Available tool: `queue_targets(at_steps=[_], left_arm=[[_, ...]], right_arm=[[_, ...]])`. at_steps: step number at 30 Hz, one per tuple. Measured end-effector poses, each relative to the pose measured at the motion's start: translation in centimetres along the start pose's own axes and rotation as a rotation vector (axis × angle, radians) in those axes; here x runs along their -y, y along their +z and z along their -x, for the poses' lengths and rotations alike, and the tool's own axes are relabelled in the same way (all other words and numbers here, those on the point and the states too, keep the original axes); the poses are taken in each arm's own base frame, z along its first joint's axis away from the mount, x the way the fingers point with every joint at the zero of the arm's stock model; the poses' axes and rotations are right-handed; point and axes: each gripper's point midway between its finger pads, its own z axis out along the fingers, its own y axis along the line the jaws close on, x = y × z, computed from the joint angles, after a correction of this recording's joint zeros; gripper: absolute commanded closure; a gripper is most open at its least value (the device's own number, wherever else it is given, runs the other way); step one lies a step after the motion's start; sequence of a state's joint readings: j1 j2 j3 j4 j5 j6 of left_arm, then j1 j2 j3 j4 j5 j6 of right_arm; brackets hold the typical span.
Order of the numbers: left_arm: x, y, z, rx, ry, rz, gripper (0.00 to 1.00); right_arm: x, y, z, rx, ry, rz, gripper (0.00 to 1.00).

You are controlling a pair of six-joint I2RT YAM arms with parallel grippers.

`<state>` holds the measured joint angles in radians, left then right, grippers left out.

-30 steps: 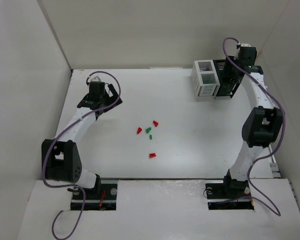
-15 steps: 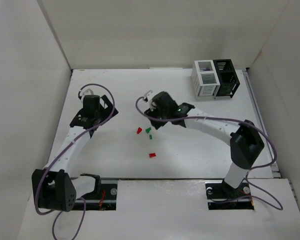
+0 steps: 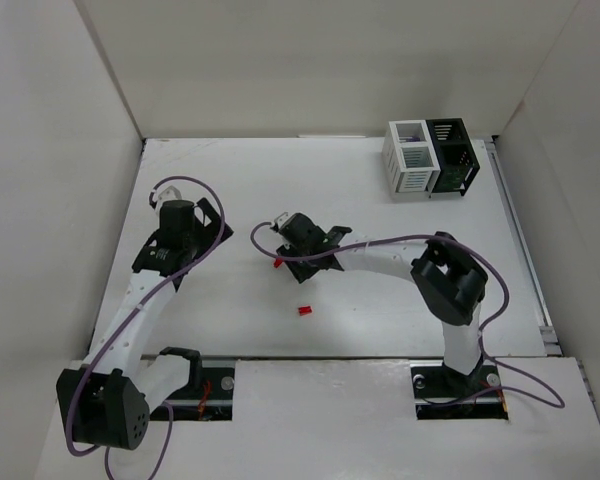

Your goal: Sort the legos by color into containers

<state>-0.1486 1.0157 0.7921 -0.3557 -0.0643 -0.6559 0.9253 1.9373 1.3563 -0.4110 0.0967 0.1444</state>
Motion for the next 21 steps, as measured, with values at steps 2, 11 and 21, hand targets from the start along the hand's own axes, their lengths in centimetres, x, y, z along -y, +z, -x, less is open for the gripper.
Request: queue_targets(at_steps=[2,11,21], left_arm=[[0.0,0.0,-0.1,-0.001,0.0,0.001,0.0],[-0.2,0.1,-0.5,-0.014,0.001,0.003,0.0],[-0.2,0.1,-0.5,-0.014,0.001,0.003,0.0]], right_arm=[[0.1,0.4,-0.4,-0.011,0.017,-0.012,0.58],[0.5,1.3,-1.0,-0.03,0.058,-0.049,0.61],[0.7,1.6,-0.7,-0.024,0.069,-0.063,0.72]])
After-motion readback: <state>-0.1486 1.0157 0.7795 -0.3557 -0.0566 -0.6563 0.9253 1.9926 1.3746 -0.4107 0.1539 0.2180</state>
